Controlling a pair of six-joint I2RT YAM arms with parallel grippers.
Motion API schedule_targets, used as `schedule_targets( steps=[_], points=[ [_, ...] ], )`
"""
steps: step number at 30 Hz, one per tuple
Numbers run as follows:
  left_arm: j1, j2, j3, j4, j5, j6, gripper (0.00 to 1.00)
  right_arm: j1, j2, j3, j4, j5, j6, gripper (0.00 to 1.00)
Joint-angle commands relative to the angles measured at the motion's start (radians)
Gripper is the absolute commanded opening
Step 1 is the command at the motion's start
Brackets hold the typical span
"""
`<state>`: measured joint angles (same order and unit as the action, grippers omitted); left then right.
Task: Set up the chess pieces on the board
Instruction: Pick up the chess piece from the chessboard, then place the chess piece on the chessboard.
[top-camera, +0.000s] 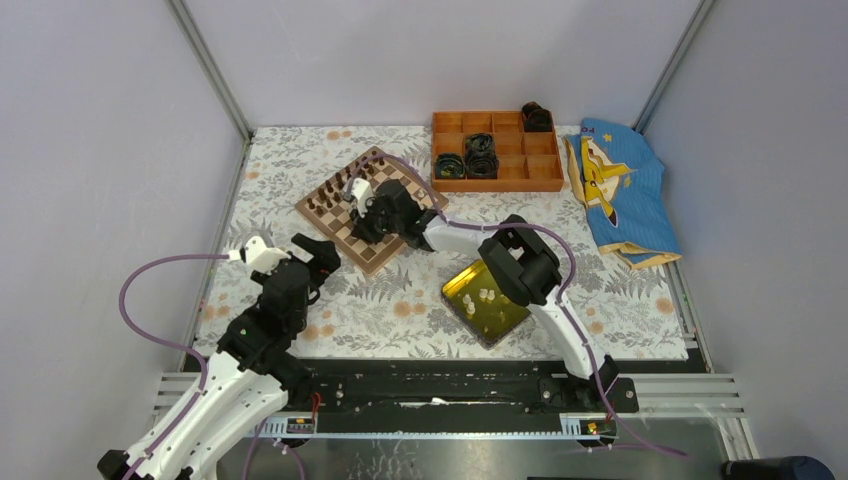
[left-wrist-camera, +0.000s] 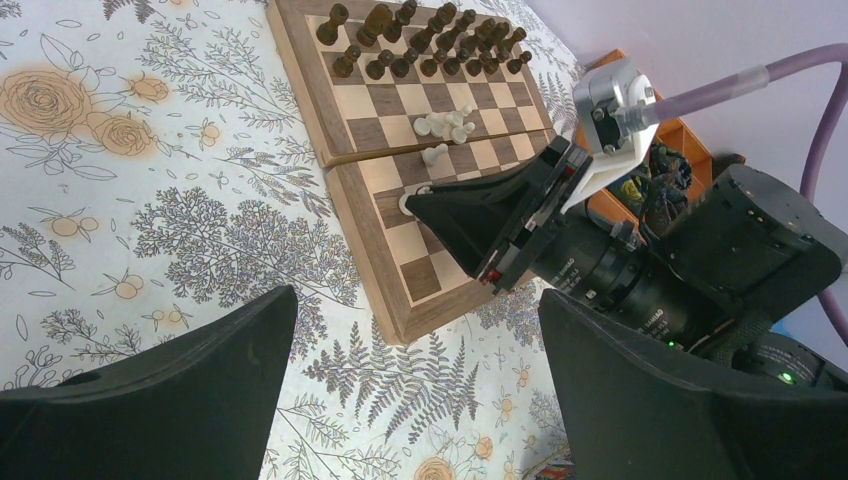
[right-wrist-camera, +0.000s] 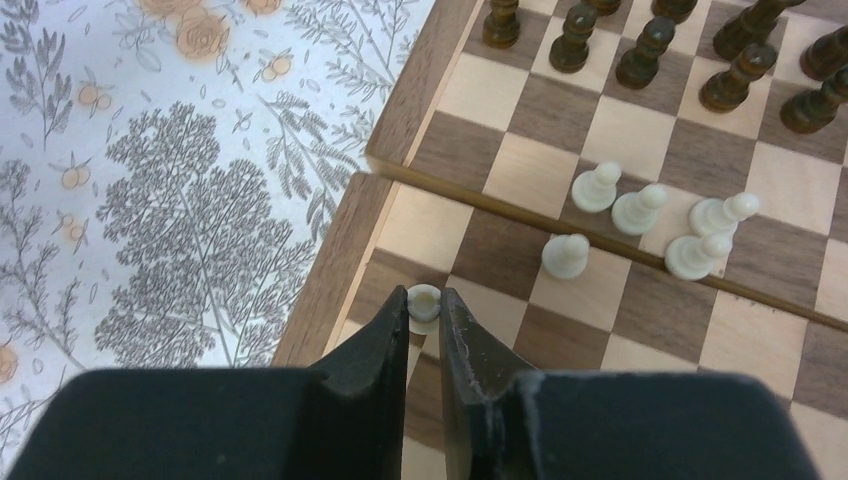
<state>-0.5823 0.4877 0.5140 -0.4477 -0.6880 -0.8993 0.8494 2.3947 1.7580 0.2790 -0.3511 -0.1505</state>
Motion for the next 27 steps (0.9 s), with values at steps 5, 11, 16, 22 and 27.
schedule_targets(
  steps=[5,11,16,22,27],
  points=[
    [-0.005,0.003,-0.006,0.005,-0.017,-0.009,0.99,0.02,-0.197,-0.133,0.038,0.038,-0.05,0.0],
    [-0.005,0.005,-0.005,0.006,-0.016,-0.006,0.99,0.02,-0.308,-0.246,0.058,0.095,-0.081,0.0],
    [-0.005,0.005,-0.004,0.006,-0.014,-0.006,0.99,0.017,-0.397,-0.334,0.064,0.187,-0.107,0.0],
    [-0.005,-0.003,-0.005,0.005,-0.01,-0.004,0.99,-0.035,-0.463,-0.424,0.1,0.234,-0.093,0.0],
    [-0.005,-0.002,-0.006,0.005,-0.008,-0.004,0.99,-0.097,-0.496,-0.471,0.127,0.238,-0.075,0.0]
  ],
)
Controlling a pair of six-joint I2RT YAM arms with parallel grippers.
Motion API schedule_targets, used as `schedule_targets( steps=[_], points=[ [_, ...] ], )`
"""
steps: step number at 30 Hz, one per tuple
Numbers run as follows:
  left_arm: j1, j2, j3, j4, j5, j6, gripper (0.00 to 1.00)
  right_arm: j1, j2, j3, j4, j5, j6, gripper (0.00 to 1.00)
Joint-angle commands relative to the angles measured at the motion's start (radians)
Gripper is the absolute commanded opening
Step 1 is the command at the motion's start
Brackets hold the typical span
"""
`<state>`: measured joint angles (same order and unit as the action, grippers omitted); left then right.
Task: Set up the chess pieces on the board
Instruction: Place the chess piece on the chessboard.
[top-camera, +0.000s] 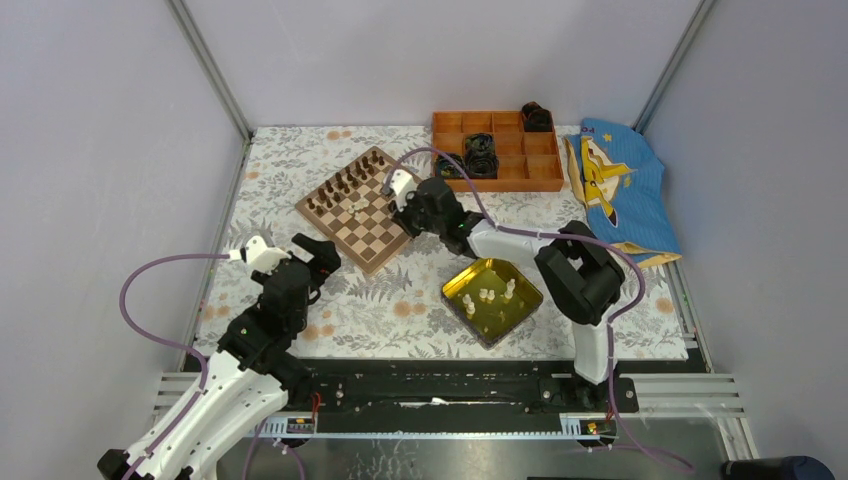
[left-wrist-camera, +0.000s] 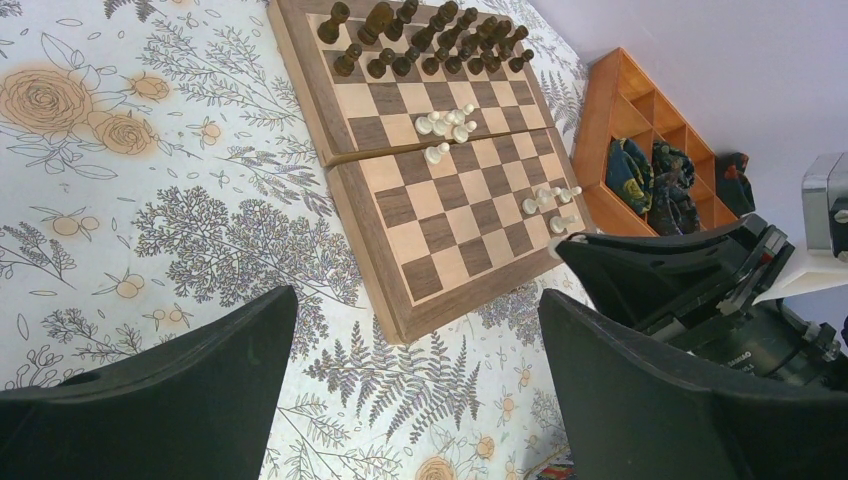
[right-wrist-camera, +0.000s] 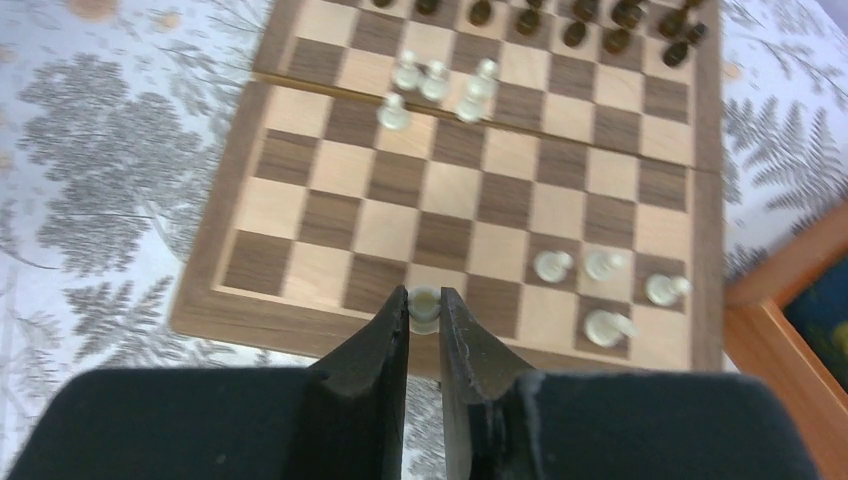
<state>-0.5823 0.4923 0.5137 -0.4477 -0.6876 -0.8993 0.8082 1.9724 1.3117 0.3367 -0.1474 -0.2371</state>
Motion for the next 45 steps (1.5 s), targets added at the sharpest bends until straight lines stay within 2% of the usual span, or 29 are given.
schedule_targets(
  steps=[1,20,45],
  points=[
    [-0.005,-0.006,-0.006,0.005,-0.009,-0.004,0.99,-0.067,-0.078,-0.028,0.071,0.033,0.014,0.0],
    [-0.005,0.011,-0.009,0.006,-0.013,-0.007,0.99,-0.193,-0.021,-0.005,0.108,0.029,0.033,0.0],
    [-0.005,0.038,-0.01,0.016,-0.02,-0.006,0.99,-0.244,0.152,0.093,0.116,-0.027,0.071,0.0]
  ],
)
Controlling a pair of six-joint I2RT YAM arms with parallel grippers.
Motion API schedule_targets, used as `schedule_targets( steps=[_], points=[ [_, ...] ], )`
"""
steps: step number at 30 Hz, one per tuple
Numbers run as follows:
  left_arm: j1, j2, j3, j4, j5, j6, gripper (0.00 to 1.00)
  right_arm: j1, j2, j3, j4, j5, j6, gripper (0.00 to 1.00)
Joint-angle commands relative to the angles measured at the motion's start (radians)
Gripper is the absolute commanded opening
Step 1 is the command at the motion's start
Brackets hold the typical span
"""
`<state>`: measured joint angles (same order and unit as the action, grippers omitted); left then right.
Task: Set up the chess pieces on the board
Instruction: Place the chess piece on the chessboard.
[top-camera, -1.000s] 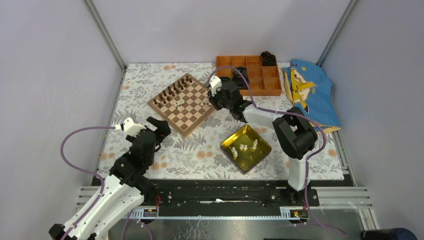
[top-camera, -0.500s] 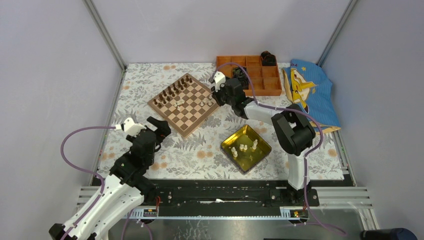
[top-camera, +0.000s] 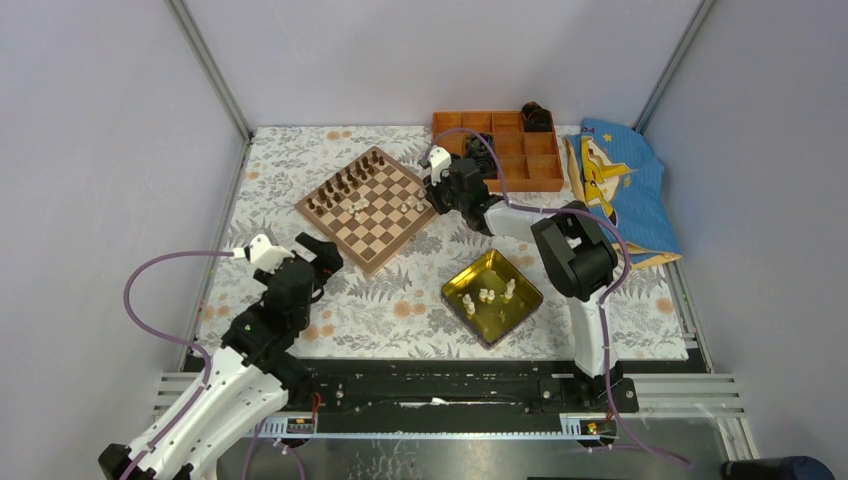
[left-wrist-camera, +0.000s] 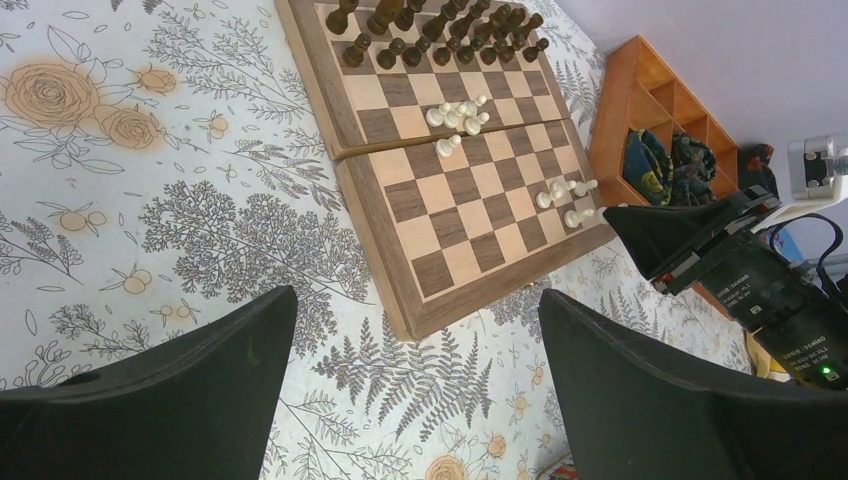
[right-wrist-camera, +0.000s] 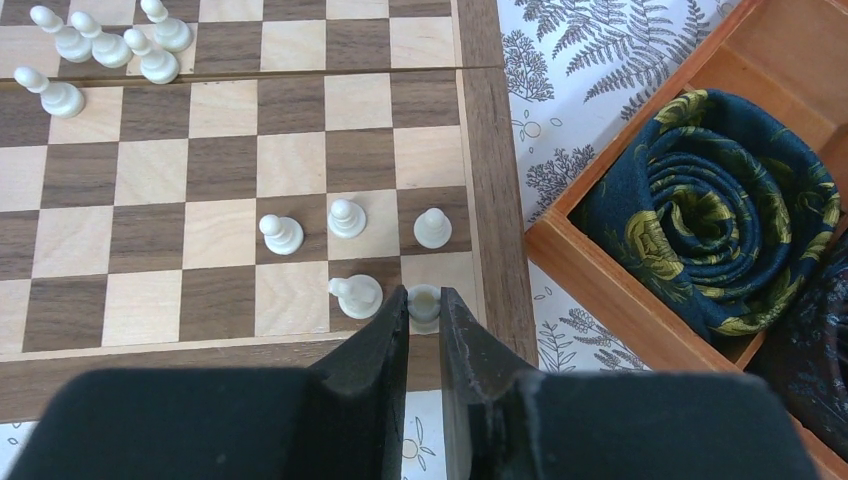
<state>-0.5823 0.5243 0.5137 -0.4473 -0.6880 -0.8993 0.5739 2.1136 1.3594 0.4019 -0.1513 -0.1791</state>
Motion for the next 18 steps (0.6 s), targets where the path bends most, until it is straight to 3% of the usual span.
schedule_targets(
  steps=[1,18],
  points=[
    [-0.005,0.006,-0.011,0.016,-0.019,-0.006,0.99,-0.012,0.016,0.048,0.051,-0.025,0.013,0.0],
    [-0.004,0.02,-0.014,0.026,-0.019,-0.004,0.99,-0.019,0.055,0.07,0.048,-0.033,0.019,0.0]
  ],
)
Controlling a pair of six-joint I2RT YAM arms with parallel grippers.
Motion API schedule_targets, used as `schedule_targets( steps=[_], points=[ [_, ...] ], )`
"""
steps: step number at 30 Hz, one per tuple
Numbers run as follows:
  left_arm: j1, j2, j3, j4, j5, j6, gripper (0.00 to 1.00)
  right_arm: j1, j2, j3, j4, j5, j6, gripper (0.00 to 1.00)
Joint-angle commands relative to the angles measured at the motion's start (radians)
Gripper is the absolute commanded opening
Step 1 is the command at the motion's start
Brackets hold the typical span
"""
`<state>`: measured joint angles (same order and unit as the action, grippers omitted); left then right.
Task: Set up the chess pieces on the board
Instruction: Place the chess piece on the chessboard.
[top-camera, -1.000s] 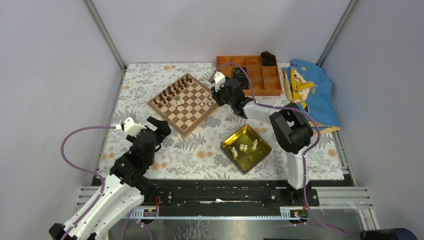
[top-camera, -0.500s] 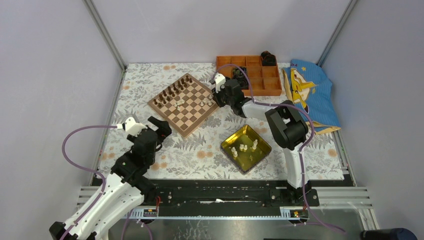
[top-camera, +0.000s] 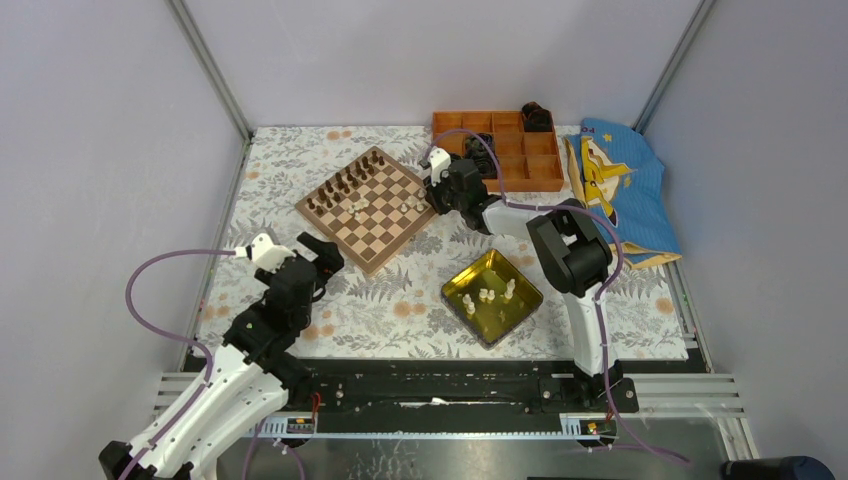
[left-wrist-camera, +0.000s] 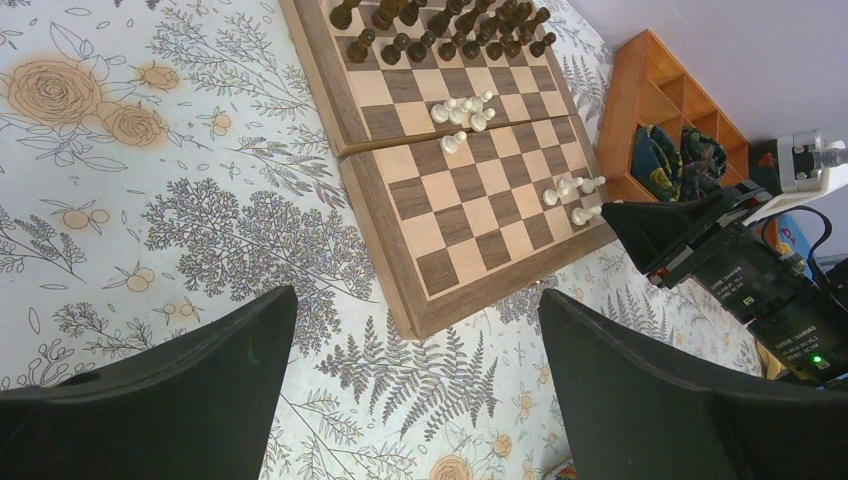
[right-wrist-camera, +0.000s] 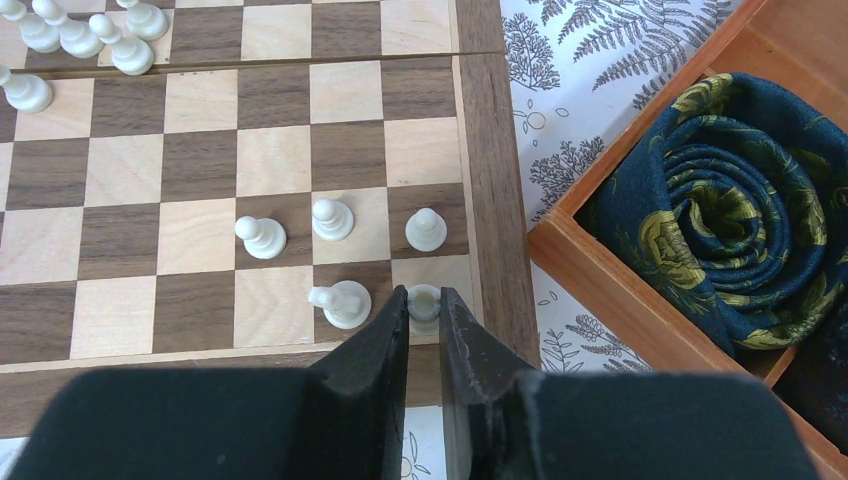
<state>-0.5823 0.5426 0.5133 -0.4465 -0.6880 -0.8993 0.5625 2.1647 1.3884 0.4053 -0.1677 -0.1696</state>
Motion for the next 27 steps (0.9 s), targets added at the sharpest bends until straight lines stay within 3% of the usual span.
schedule_targets(
  steps=[1,18,27],
  points=[
    [-0.004,0.002,-0.013,0.025,-0.019,-0.004,0.99,-0.007,0.005,0.041,0.045,-0.016,0.011,0.0],
    [-0.005,0.006,-0.014,0.028,-0.019,-0.004,0.99,-0.006,0.017,0.049,0.034,-0.013,0.013,0.2],
    [-0.004,0.011,-0.012,0.032,-0.017,-0.002,0.99,-0.007,0.002,0.049,0.033,-0.012,0.012,0.36]
  ],
)
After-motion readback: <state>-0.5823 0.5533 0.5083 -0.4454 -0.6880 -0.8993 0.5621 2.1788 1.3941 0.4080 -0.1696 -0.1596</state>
